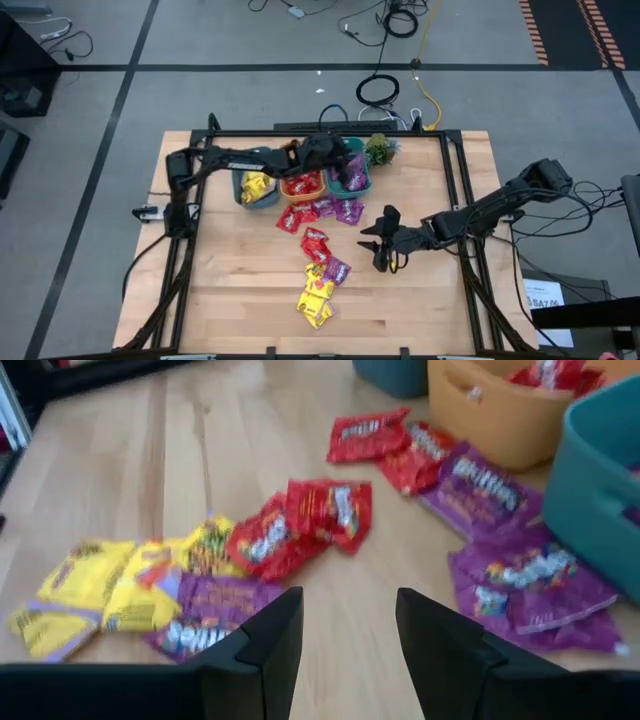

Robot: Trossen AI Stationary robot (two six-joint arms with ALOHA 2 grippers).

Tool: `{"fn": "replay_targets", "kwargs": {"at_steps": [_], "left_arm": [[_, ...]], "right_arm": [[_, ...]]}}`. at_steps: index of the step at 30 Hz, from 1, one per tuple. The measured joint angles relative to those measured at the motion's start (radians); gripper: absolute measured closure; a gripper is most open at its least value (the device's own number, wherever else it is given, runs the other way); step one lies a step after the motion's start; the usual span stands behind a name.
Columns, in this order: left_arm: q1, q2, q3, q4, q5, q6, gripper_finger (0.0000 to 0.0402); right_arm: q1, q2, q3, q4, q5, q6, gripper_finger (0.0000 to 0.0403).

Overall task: Sort candy
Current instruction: Put the red candy into the yellow bin

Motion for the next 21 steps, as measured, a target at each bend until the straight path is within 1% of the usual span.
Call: {"fn": "replay_targets", "kwargs": {"at_steps": [3,6,9,12,14,18,21], "left_arm": [[0.003,0.020,0.026,-0.025,-0.004,0.005,0.0279],[0.001,0.018,0.030,-0.018,-0.004,0.008,0.0276],[0.000,0.000,0.030,-0.039,-0.005,0.010,0.0275],[-0.003,-0.027,0.031,-0.064,-0.004,0.053,0.0275],[-0.010,-0.057,0.030,-0.161,0.011,0.078,0.0275],[-0.028,-0.118,0.009,-0.349,0.019,0.077,0.0274],[-0.046,-0.182,-0.088,-0.366,0.018,0.049,0.0274]], "right_arm": [[0.009,0.030,0.000,0.004,0.000,0.017,0.0250],[0.010,0.063,0.000,0.013,0.000,0.019,0.0250],[0.010,0.083,0.000,0.018,0.000,0.023,0.0250],[0.010,0.089,-0.001,0.022,-0.001,0.026,0.0250],[0.010,0.089,0.000,0.035,0.000,0.026,0.0250],[0.010,0.091,0.000,0.055,0.000,0.021,0.0250],[0.010,0.091,0.000,0.061,0.000,0.018,0.0250]]}}
